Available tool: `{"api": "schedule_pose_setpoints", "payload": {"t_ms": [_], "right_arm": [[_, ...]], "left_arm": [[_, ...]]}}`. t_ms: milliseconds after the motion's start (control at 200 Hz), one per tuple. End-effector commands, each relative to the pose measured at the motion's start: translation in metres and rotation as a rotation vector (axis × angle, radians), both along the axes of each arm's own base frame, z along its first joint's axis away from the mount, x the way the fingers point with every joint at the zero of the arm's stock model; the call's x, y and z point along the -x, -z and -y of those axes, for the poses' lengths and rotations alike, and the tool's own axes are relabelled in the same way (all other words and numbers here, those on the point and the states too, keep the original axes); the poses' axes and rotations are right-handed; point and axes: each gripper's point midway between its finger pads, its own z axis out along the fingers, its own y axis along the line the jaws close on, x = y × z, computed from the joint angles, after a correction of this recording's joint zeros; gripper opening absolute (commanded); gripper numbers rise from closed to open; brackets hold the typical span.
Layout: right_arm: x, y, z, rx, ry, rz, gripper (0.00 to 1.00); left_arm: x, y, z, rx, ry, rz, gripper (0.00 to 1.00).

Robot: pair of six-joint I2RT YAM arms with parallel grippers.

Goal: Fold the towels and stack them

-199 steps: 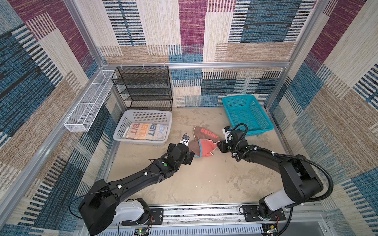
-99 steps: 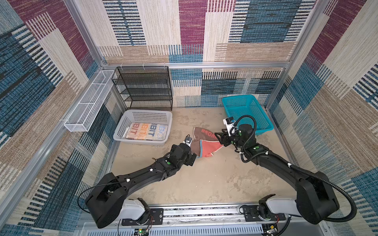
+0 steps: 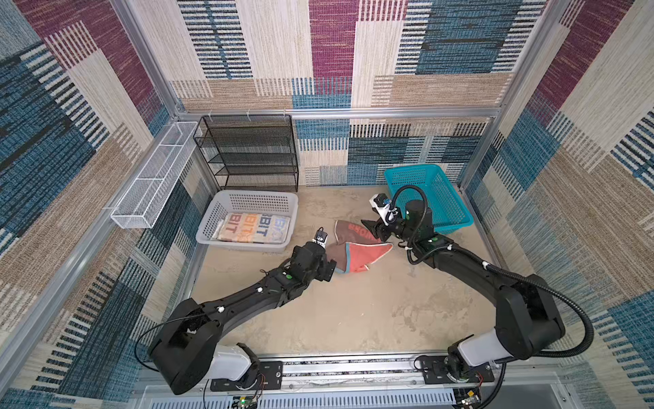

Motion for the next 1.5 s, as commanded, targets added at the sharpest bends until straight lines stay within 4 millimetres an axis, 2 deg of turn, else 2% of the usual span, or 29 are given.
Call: {"api": "schedule_pose_setpoints", "payload": {"t_ms": [0,90,225,346,621,831,982,1107,1197,1302,1422,1497], "right_arm": [[-0.007,0.012,0.001,0.047,0.008,-0.037,0.63],[-0.010,0.024,0.005,0.116,0.014,-0.041,0.62],[-0.002,0.042,0.004,0.237,-0.069,0.010,0.62],[0.003,0.058,-0.008,0.288,-0.170,-0.009,0.62],[0.007,0.117,-0.038,0.434,-0.301,-0.111,0.61],[0.001,0.140,-0.048,0.457,-0.311,-0.200,0.61],[0.008,0.158,-0.051,0.481,-0.341,-0.259,0.60],[0.013,0.163,-0.055,0.478,-0.364,-0.274,0.59],[0.014,0.165,-0.058,0.473,-0.368,-0.284,0.54],[0.015,0.167,-0.060,0.467,-0.369,-0.291,0.43],[0.014,0.165,-0.061,0.455,-0.360,-0.285,0.28],[0.012,0.159,-0.061,0.445,-0.339,-0.279,0.15]], "left_arm": [[-0.001,0.003,-0.009,0.016,-0.040,-0.026,0.99],[-0.002,0.010,-0.017,0.029,-0.066,-0.048,0.99],[-0.003,0.017,-0.026,0.049,-0.087,-0.061,0.99],[-0.004,0.021,-0.033,0.062,-0.099,-0.069,0.99],[-0.004,0.023,-0.050,0.091,-0.130,-0.070,0.99],[-0.003,0.024,-0.055,0.099,-0.141,-0.077,0.99],[-0.003,0.026,-0.056,0.101,-0.141,-0.082,0.99],[-0.004,0.027,-0.055,0.104,-0.140,-0.088,0.99],[-0.004,0.028,-0.053,0.109,-0.136,-0.093,0.99],[-0.004,0.030,-0.053,0.109,-0.138,-0.100,0.99],[-0.004,0.033,-0.053,0.106,-0.138,-0.115,0.99],[-0.004,0.033,-0.052,0.107,-0.141,-0.123,0.98]]}}
